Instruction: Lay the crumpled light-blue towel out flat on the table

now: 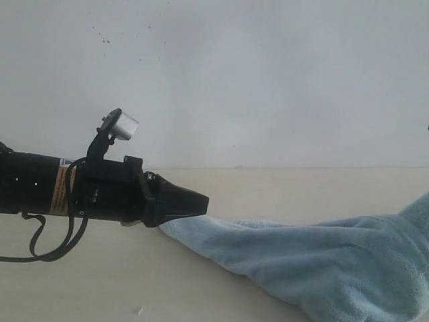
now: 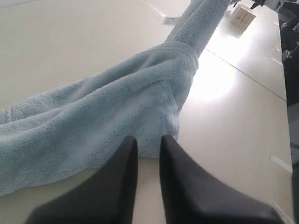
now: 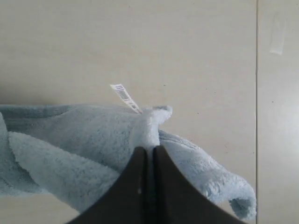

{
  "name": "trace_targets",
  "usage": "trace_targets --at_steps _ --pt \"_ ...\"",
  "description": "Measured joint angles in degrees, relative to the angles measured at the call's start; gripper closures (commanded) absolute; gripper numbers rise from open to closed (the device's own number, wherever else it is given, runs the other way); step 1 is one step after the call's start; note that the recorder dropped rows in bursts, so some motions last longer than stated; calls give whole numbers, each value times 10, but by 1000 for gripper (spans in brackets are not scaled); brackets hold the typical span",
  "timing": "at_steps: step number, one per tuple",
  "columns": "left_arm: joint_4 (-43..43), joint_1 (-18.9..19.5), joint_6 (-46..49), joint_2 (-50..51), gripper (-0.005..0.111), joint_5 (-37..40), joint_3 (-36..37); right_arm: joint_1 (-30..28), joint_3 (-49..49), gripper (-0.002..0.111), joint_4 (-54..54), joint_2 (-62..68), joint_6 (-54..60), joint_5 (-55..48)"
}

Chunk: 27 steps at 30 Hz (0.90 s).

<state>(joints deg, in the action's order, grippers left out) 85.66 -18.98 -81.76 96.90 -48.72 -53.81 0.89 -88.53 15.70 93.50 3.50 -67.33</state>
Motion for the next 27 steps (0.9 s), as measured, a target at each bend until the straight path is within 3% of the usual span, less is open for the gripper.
trace_targets --at_steps 5,13,19,21,27 --pt "-2 0 0 0 89 -2 0 -1 0 108 -3 12 -2 30" --pt "-2 0 -8 0 89 -12 0 -7 0 108 99 69 -53 82" --pt "-4 0 -6 0 89 -15 0 -63 0 106 67 110 -62 95" --pt "-5 0 -3 0 89 -15 0 -90 0 99 17 122 -41 100" --pt "-6 0 0 0 89 -15 0 -129 0 63 -110 136 23 109"
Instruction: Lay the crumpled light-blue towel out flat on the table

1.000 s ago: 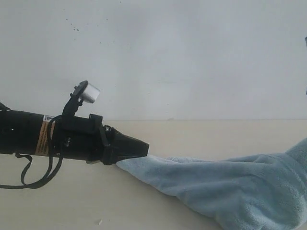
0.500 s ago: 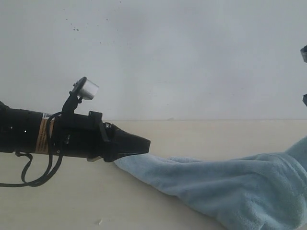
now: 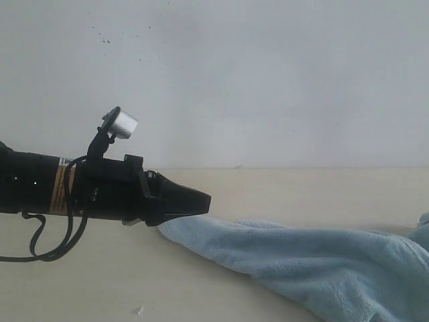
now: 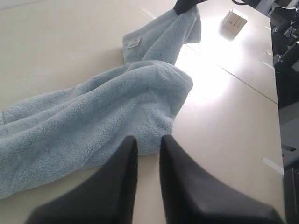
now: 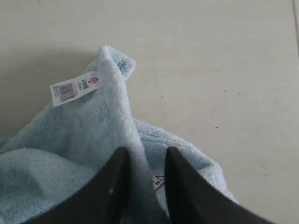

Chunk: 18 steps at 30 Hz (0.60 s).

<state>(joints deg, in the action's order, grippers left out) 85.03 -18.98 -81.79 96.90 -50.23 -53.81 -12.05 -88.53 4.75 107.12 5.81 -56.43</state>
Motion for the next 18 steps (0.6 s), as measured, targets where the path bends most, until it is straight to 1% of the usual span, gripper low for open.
trace_targets --at_steps 3,5,8,9,13,15,18 --pt "0 0 0 0 89 0 0 0 0 50 -14 5 8 4" --pt "0 0 0 0 89 0 0 -1 0 47 -29 5 10 11" --pt "0 0 -3 0 89 0 0 -1 0 48 -80 -1 6 29" --pt "0 0 -4 0 89 0 0 -3 0 48 -113 -5 9 36" --pt "0 0 -5 0 89 0 0 0 0 48 -241 -19 71 35" --pt "0 0 -5 0 89 2 0 7 0 48 -271 -14 97 19" --pt "0 0 -5 0 89 3 0 21 0 48 -288 11 112 -4"
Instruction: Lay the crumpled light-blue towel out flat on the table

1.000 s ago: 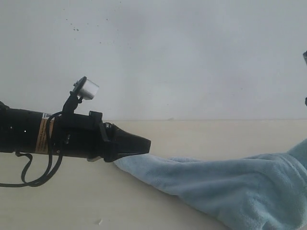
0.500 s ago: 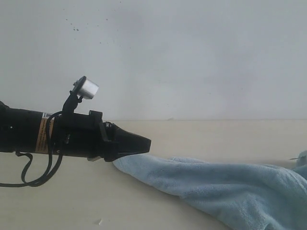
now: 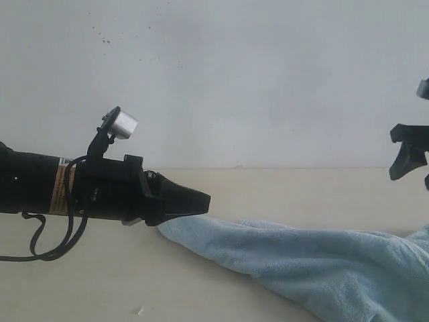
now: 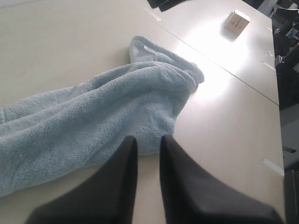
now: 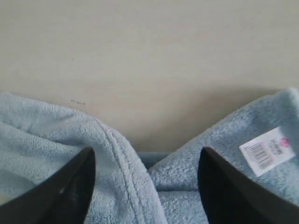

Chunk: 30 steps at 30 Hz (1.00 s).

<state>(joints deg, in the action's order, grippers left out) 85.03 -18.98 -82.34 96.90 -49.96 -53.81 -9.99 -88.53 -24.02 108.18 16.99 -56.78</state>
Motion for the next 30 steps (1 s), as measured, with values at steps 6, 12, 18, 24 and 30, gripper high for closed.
trace_targets --at_steps 6,12,18,24,30 --pt "0 0 0 0 89 1 0 4 0 48 0 57 12 -5" --pt "0 0 9 0 89 1 0 3 0 48 -16 106 16 3" --pt "0 0 13 0 89 1 0 3 0 48 -131 150 76 -18" --pt "0 0 19 0 89 2 0 3 0 48 -273 152 144 -71" --pt "-9 0 21 0 89 2 0 3 0 48 -332 152 189 -116"
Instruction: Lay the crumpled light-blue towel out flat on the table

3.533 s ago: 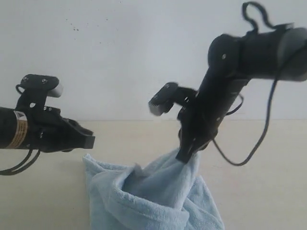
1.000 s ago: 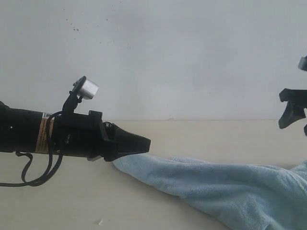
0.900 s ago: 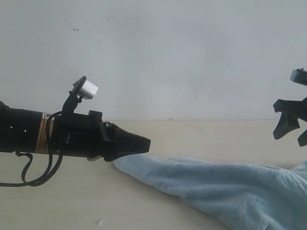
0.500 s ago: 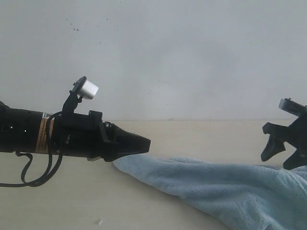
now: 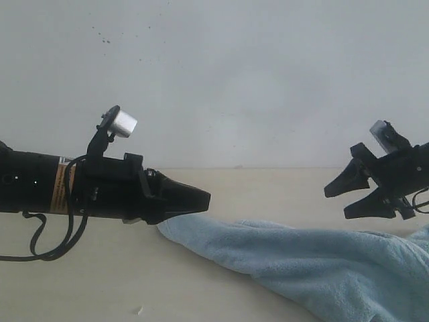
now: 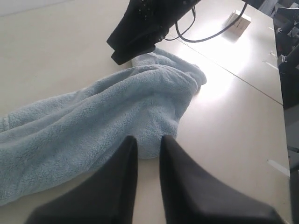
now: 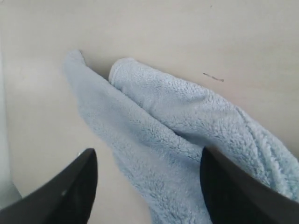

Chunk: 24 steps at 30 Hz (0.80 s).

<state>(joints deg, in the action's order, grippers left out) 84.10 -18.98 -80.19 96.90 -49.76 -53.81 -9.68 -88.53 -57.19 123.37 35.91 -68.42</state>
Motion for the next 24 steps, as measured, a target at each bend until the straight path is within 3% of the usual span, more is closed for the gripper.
trace_targets --at_steps 5,11,24 --pt "0 0 0 0 89 0 0 0 0 48 88 0 4 11" --pt "0 0 0 0 89 0 0 0 0 48 297 0 -115 44" --pt "-12 0 0 0 89 0 0 0 0 48 113 0 -75 -11"
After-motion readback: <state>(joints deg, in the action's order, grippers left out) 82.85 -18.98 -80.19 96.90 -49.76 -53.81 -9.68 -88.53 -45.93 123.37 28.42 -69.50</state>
